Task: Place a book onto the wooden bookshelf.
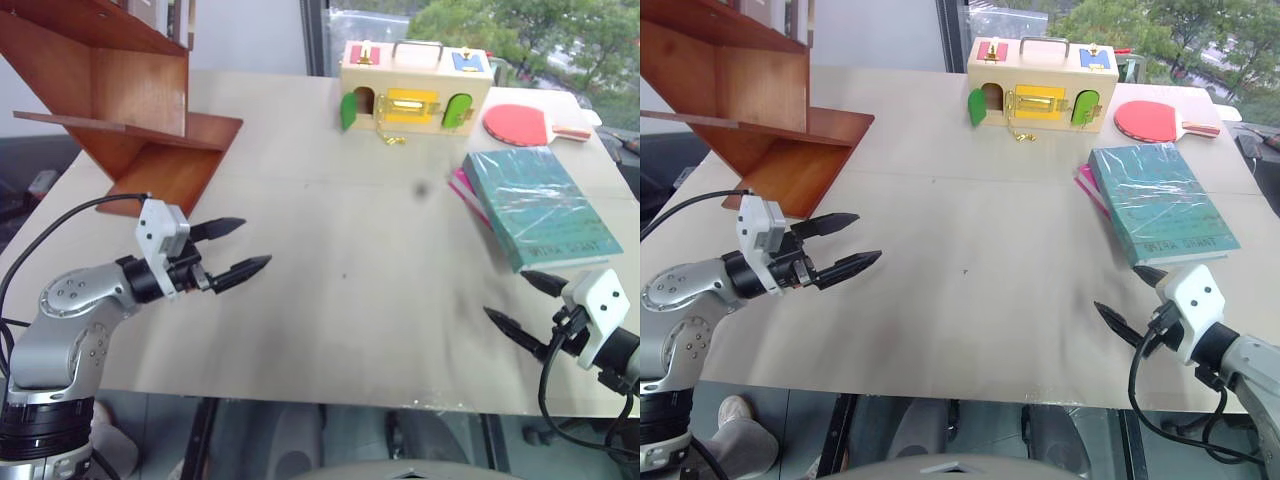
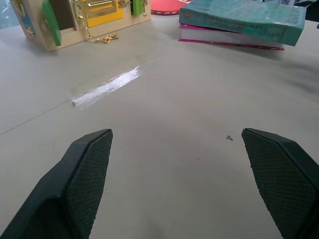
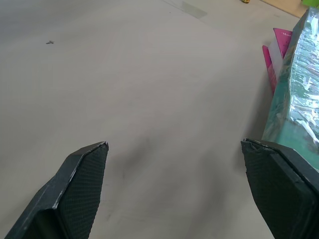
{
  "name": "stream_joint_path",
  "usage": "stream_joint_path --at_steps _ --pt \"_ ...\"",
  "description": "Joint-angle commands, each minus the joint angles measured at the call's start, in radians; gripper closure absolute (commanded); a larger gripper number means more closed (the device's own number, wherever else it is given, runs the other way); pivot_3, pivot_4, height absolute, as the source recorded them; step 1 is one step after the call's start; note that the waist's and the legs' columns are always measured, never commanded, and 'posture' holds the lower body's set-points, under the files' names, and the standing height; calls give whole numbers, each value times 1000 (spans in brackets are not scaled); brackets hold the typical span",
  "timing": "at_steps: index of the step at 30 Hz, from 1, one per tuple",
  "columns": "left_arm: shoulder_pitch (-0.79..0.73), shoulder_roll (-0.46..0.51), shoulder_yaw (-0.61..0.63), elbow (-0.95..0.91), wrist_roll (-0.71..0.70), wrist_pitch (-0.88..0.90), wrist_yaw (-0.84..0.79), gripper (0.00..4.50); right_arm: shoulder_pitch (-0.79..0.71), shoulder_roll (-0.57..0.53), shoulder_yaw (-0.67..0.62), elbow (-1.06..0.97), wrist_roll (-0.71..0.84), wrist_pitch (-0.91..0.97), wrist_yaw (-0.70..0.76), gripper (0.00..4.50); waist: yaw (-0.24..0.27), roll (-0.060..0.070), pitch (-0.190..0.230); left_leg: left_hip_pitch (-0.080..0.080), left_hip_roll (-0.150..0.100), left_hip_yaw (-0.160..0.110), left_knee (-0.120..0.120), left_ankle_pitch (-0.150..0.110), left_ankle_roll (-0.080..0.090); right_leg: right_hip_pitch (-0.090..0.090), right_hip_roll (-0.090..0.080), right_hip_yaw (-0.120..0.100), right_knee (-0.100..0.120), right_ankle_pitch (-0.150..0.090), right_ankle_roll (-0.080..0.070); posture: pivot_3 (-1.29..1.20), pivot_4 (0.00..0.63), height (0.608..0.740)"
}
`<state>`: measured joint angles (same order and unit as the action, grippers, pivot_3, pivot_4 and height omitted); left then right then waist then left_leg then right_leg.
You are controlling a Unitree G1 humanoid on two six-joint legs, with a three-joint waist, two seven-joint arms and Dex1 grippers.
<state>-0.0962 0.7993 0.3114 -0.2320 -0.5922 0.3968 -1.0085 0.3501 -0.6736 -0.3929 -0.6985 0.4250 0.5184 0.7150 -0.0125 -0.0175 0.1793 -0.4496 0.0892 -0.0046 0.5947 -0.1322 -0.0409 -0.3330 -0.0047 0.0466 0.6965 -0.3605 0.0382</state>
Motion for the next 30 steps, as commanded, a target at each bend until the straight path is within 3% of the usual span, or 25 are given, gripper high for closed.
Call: stream_joint_path --at_steps 1,3,7,10,11,15,18,23,30 --pt "-45 16 6 -5 -21 -9 -28 50 -12 -9 -28 0 17 -35 17 255 1 0 0 0 0 0 0 0 0 0 0 0 0 0 0 0 150 740" --pt "-83 14 -19 -10 -38 -6 -58 0 -44 2 -43 22 53 -40 20 731 2 0 0 0 0 0 0 0 0 0 0 -1 0 0 0 0 150 740" --pt "-95 17 -23 -20 -57 4 -97 0 -74 1 -64 42 80 -38 14 2760 -1 0 0 0 0 0 0 0 0 0 0 1 0 0 0 0 150 740" --pt "-134 11 -38 -51 -86 23 -102 0 -185 -17 -97 109 80 -13 -53 4204 -5 0 0 0 0 0 0 0 0 0 1 1 0 0 0 0 150 740" --pt "-150 7 -49 -58 -87 26 -97 0 -232 -22 -103 138 73 0 -86 4422 -5 0 0 0 0 1 0 0 0 0 1 1 1 0 0 0 150 740" --pt "-216 -31 -116 -98 -95 42 -76 0 -508 -88 -34 312 26 174 -229 4422 -3 1 1 1 0 1 2 0 0 1 1 1 1 0 0 0 150 740" --pt "-243 -52 -166 -109 -78 37 -75 0 -771 -149 100 567 -118 265 -337 4422 -7 2 1 1 0 2 3 0 0 0 1 3 1 1 0 0 150 740" --pt "-264 -75 -192 -109 -72 32 -56 0 -1141 -135 256 1092 -310 182 -450 4422 -4 2 1 -4 0 5 0 0 0 -8 2 7 2 1 0 0 150 740" --pt "-241 -91 -189 -157 -84 44 -12 0 -1426 -94 337 1687 -433 -49 -474 4422 -2 3 3 -9 0 12 -1 2 -3 -13 0 11 -2 1 0 0 150 740"
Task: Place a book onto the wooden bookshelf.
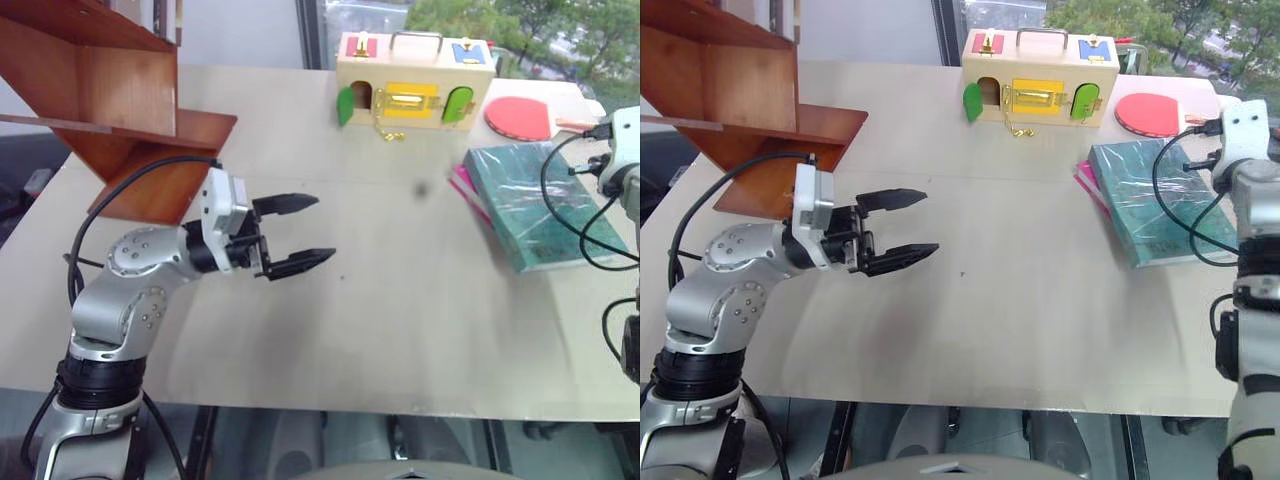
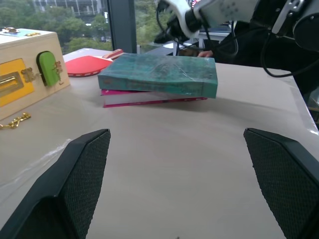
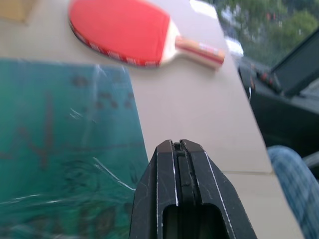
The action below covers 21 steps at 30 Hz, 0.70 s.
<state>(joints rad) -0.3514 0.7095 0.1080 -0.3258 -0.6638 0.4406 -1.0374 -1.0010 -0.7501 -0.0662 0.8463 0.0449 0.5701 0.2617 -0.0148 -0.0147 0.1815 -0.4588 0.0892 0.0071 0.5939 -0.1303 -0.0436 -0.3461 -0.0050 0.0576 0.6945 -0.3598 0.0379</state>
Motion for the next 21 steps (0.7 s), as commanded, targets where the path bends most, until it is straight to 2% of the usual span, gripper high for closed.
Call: stream_joint_path --at_steps 1,6,14,21 --pt "23 -2 18 -73 -15 3 24 0 -97 -17 18 195 -64 -129 -21 4422 1 1 1 0 0 0 0 0 0 0 0 0 0 0 0 0 150 740" --pt "62 2 36 -107 -24 10 54 0 -155 -3 18 329 -72 -151 60 4422 -2 1 1 2 0 1 2 -1 1 1 0 1 3 0 0 0 150 740" --pt "79 2 42 -121 -31 7 71 0 -154 15 16 318 -73 -133 169 4422 -4 1 1 6 1 5 1 -3 5 2 0 6 5 0 0 0 150 740" --pt "70 -1 34 -117 -45 12 66 0 -168 -4 -23 314 -68 -197 81 4422 -3 1 1 6 1 6 1 -2 4 2 0 7 5 0 1 0 150 740"
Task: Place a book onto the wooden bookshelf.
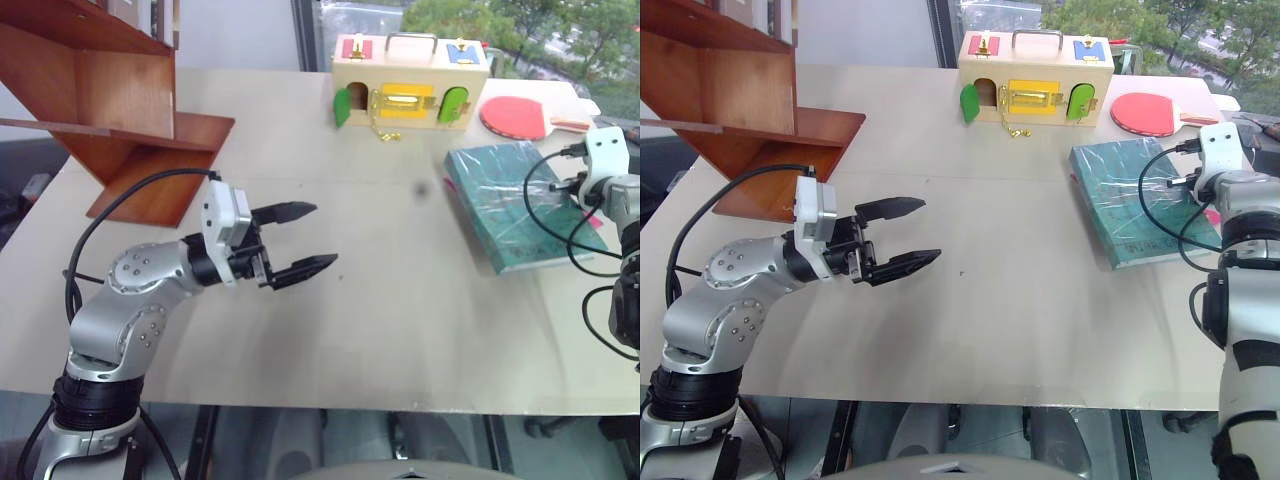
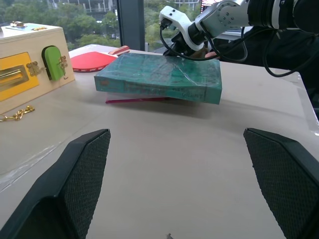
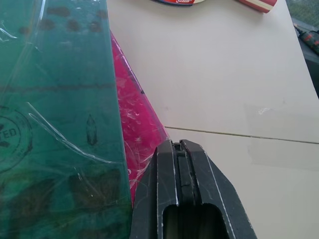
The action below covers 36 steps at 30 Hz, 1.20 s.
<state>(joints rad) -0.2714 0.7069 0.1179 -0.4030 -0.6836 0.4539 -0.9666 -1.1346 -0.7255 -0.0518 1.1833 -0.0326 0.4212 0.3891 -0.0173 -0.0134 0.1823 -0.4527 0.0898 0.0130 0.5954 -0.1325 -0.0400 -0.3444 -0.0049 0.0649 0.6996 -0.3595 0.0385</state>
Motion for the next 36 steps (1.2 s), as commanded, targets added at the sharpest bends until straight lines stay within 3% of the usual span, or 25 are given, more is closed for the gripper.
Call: stream_joint_path --at_steps 1,8,13,16,36 --pt "-11 5 22 -39 -29 -1 -8 0 -42 -32 -41 -14 7 -60 -68 4422 0 0 0 0 0 0 0 0 0 0 0 0 0 0 0 0 150 740" --pt "-36 7 13 -22 -34 5 -14 0 -96 -12 -64 99 0 -7 -214 4422 -1 0 0 0 0 1 0 0 0 0 0 1 0 0 0 0 150 740" --pt "-18 14 34 -46 -44 20 1 0 -156 -4 -256 162 161 167 -304 4422 0 0 0 0 0 1 0 0 -1 0 0 1 0 0 0 0 150 740" --pt "2 17 48 -71 -52 30 17 0 -153 -3 -308 168 193 208 -336 4422 0 0 0 0 0 1 -1 0 -1 0 0 1 -1 0 0 0 150 740" --pt "44 14 71 -101 -71 48 49 0 -104 45 -262 140 144 384 -182 4422 -5 -3 -2 2 1 2 0 -2 3 0 1 2 0 0 0 0 150 740"
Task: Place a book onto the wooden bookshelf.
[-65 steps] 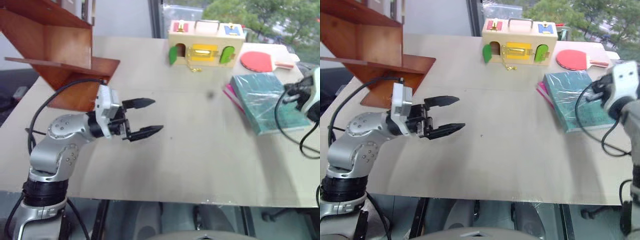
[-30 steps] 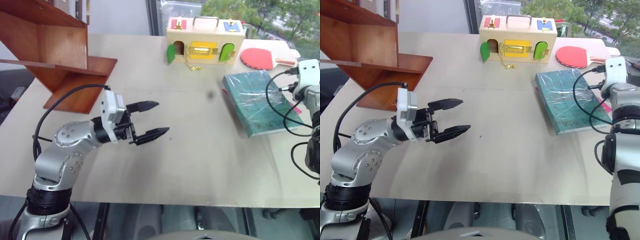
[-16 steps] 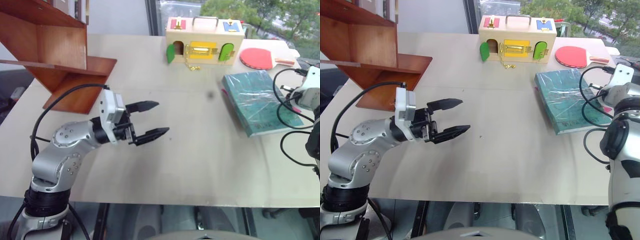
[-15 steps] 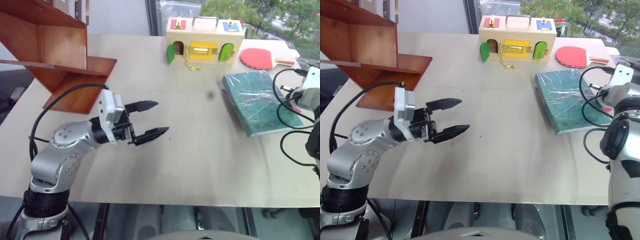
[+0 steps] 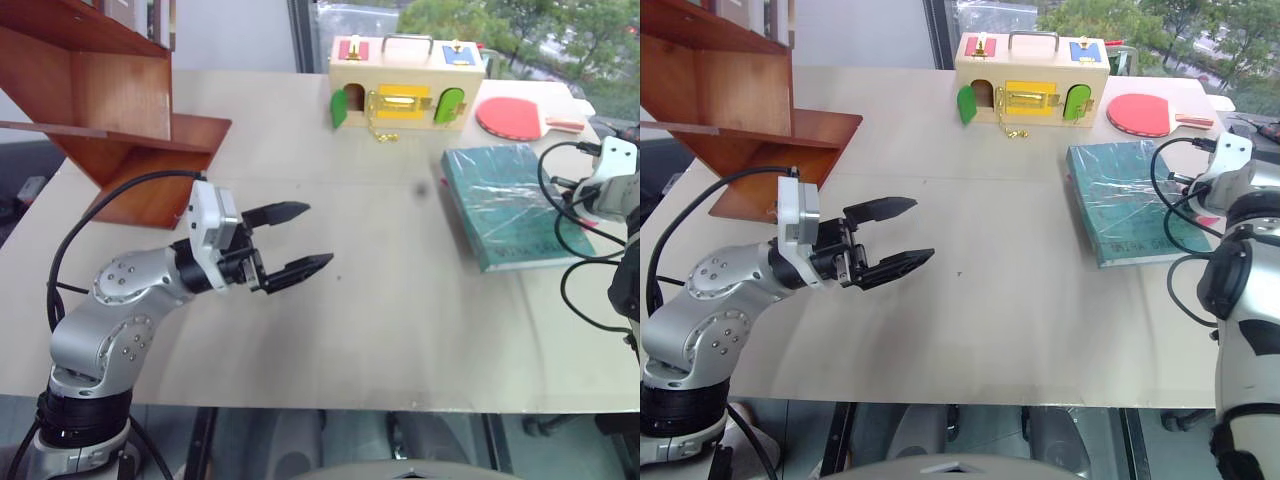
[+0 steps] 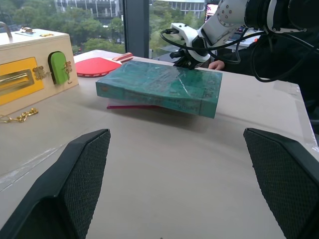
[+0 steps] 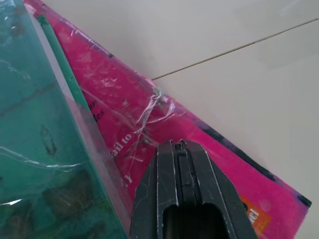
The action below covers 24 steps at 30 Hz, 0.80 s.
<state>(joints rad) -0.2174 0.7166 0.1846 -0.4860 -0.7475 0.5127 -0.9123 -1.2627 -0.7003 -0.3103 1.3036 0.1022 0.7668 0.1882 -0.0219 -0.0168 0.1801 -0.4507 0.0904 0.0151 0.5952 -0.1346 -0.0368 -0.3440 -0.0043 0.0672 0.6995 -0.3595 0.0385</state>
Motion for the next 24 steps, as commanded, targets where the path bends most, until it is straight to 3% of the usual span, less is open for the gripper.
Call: stream_joint_path --at_steps 1,7,11,14,18,22,23,24 --pt "-13 3 1 -15 -7 -11 -6 0 25 16 -8 16 11 30 16 4422 -2 0 0 0 0 0 0 0 0 0 0 0 0 0 0 0 150 740" --pt "-8 -3 -35 -14 -3 29 14 0 20 -25 0 -25 -4 -70 5 4422 -5 0 0 0 0 0 0 0 0 0 0 0 0 0 0 0 150 740" --pt "-33 -38 -65 10 5 38 45 0 50 -63 14 -135 5 -103 82 4422 -3 1 1 -1 0 0 0 0 0 0 0 0 0 0 0 0 150 740" --pt "-81 -59 -86 83 20 40 40 0 268 -77 -13 -515 71 -134 200 4422 14 2 1 -1 0 1 0 0 0 -1 0 0 -1 0 0 0 150 740" --pt "-172 -89 -125 265 64 17 -8 0 613 -71 -72 -1095 129 -119 234 4422 19 5 2 -2 0 0 1 2 -4 -1 0 -1 -1 0 1 0 150 740" --pt "-274 -142 -178 360 44 114 -6 0 844 -41 -161 -1487 247 -29 273 3448 12 5 2 -3 0 0 0 2 -4 -1 0 0 -1 0 1 0 150 740" --pt "-304 -162 -192 386 45 134 0 0 893 -40 -176 -1558 270 -14 283 2854 11 5 2 -3 0 0 1 2 -3 0 0 -1 -1 0 1 0 150 740" --pt "-332 -181 -202 412 41 157 -2 0 934 -34 -194 -1619 292 0 287 2571 9 5 2 -3 0 0 2 1 -3 0 0 -1 0 1 2 0 150 740"
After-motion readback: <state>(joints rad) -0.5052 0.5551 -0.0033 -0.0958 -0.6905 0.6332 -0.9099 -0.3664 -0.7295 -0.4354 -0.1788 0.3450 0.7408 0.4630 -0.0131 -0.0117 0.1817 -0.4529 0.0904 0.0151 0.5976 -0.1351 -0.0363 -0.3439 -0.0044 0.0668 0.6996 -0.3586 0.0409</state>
